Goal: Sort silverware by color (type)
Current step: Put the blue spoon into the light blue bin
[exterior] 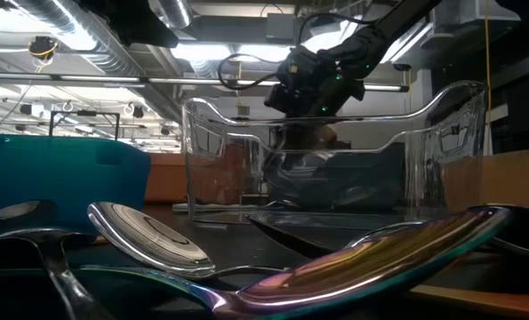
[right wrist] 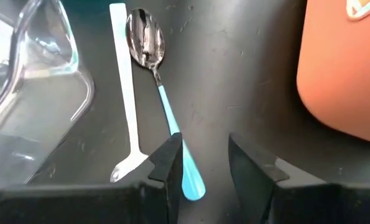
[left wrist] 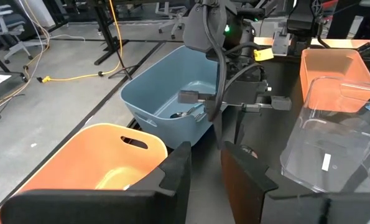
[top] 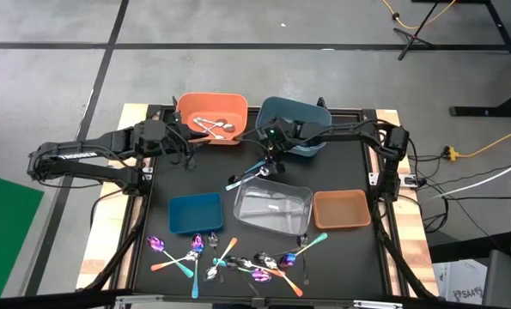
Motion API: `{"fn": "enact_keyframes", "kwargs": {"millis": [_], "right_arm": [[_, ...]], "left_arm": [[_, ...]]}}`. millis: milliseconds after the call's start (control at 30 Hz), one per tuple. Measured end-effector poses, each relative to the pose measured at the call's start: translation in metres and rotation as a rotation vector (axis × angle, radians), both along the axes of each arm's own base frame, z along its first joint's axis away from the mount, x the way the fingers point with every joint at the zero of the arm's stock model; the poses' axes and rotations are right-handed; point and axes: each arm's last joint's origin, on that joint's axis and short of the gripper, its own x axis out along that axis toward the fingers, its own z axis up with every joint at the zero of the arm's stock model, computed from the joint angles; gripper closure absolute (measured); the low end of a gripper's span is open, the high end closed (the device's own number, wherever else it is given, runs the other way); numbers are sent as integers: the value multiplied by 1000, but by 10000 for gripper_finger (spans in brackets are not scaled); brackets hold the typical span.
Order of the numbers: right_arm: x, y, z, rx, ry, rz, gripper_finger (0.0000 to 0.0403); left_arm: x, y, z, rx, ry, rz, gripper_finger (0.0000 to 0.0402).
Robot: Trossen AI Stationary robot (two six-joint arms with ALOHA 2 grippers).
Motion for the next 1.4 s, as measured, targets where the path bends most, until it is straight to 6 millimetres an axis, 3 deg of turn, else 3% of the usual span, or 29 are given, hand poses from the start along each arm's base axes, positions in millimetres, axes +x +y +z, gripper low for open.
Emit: {"fn": "enact_keyframes", "kwargs": {"millis": [500,867,1400], "right_arm": [[0,3,0,71,-18,61,285],[5,-1,-27,19,44,43,285],[8,-2,-29,-1,24,47,285]], "left_arm": [[0,0,0,0,0,0,319],[0,0,0,0,0,0,319],[0,0,0,0,0,1,319]]}}
